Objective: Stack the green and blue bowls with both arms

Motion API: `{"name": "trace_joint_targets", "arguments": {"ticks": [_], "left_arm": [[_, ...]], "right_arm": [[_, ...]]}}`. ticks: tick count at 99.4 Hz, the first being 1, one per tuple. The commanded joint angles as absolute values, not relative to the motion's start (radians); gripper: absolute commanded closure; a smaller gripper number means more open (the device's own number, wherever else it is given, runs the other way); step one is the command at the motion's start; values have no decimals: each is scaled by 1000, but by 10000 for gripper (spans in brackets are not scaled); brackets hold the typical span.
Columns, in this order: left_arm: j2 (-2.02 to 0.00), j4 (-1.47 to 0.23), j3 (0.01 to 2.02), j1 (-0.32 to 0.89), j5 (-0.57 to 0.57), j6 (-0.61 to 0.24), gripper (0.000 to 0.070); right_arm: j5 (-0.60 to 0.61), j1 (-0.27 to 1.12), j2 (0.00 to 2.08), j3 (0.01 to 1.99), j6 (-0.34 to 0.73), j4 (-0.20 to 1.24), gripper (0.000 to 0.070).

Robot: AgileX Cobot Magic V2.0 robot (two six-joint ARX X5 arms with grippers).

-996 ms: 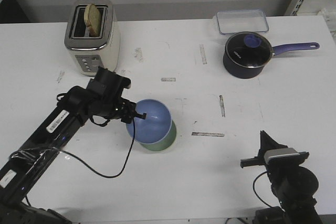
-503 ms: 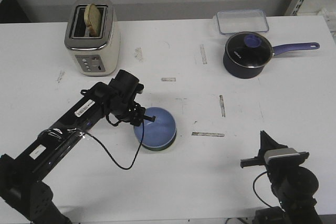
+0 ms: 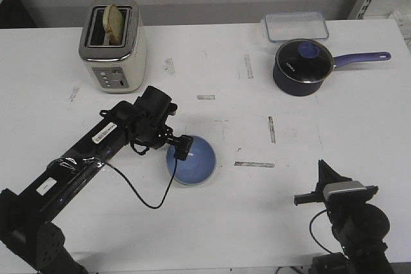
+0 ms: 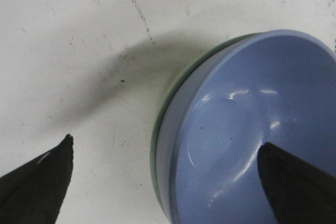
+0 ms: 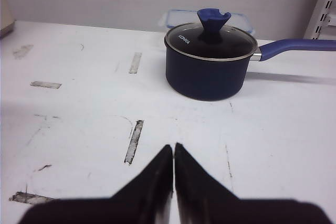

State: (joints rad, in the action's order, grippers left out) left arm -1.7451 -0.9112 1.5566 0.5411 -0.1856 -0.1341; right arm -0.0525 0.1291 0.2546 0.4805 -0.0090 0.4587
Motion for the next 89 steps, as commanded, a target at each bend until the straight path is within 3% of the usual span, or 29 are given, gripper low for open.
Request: {"name": "trace_joint_targets", "arguments": {"ticks": [1,6,10,26,34,57,89], "left_arm": [[-1737,-918,1579,548,-187,-99,13],[-1723,-922,1580,546,-181,-80,31],[-1712,-925,1580,543,-167,-72,89],[-1628,-944,1580,526,-21,-49,496],[-1565,-933,1580,506,19,-33,622],[-1335,-791,1492,385,27,8,683],[-938,-431,947,114,27,19,700]], "right_arm": [[-53,131,257,478,4,450,700],[-52,131,257,478,4,450,700],[-52,131,257,478,4,450,700],[-53,131,257,478,4,450,700],[-53,131,257,478,4,450,700],[-53,131,257,478,4,450,700],[-52,131,257,478,4,450,700]]}}
